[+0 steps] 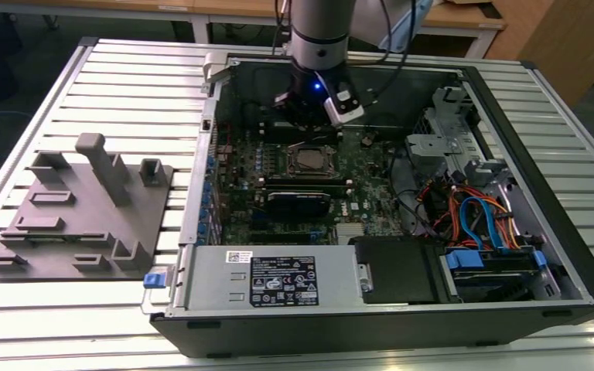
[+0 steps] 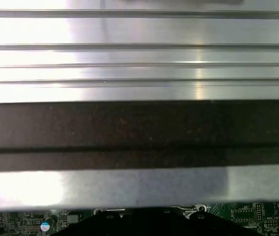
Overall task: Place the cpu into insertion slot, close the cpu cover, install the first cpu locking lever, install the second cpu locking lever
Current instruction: 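Install the first cpu locking lever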
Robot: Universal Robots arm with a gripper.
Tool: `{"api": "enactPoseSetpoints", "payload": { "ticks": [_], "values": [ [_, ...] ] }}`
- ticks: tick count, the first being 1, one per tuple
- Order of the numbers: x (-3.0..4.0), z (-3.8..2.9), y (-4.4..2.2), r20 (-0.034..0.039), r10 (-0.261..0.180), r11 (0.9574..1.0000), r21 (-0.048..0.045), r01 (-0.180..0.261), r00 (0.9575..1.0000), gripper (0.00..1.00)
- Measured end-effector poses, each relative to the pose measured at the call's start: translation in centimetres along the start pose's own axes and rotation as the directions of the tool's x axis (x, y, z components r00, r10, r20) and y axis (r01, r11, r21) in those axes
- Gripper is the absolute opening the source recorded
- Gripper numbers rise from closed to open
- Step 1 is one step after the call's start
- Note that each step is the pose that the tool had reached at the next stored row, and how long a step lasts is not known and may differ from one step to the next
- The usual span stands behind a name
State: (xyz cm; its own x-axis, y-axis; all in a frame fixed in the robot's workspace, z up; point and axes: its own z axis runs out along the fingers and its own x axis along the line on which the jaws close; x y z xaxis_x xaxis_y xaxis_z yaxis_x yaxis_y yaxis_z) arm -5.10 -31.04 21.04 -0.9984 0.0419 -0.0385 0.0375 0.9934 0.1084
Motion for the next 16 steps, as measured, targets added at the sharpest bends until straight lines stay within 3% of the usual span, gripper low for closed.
{"api": "enactPoseSetpoints", "payload": {
  "ticks": [16],
  "values": [
    [-1.52, 0.14, 0.08, 0.0017, 0.015, 0.9999, 0.0008, -0.015, 0.9999, 0.10]
  ]
}}
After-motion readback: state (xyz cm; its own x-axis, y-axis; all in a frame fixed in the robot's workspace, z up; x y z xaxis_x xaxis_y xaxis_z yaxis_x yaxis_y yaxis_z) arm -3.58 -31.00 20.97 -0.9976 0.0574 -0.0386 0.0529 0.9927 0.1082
